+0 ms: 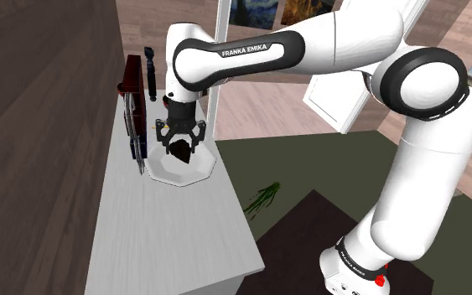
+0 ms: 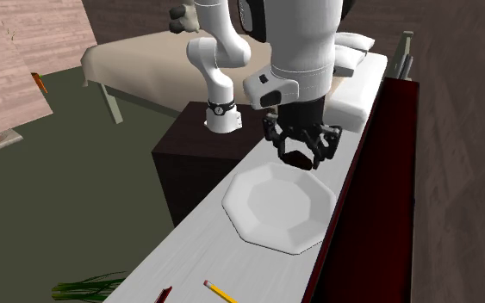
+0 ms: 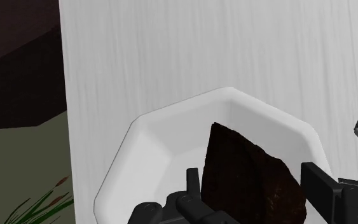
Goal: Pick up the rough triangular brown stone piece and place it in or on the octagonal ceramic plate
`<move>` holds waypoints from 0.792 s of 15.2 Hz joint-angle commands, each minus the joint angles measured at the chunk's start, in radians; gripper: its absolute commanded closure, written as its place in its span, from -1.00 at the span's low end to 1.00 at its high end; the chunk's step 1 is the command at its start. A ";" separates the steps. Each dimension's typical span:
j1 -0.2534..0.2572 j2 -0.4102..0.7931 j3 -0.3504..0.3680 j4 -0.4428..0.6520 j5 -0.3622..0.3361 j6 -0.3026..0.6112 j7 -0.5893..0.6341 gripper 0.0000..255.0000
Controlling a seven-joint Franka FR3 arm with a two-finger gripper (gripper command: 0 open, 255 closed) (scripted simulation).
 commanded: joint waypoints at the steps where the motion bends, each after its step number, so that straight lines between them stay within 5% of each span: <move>1: -0.011 0.046 -0.016 0.069 -0.020 -0.031 -0.025 1.00; 2: -0.014 0.082 -0.026 0.122 -0.033 -0.053 -0.037 1.00; 12: -0.010 0.122 -0.036 0.044 -0.047 0.063 -0.044 1.00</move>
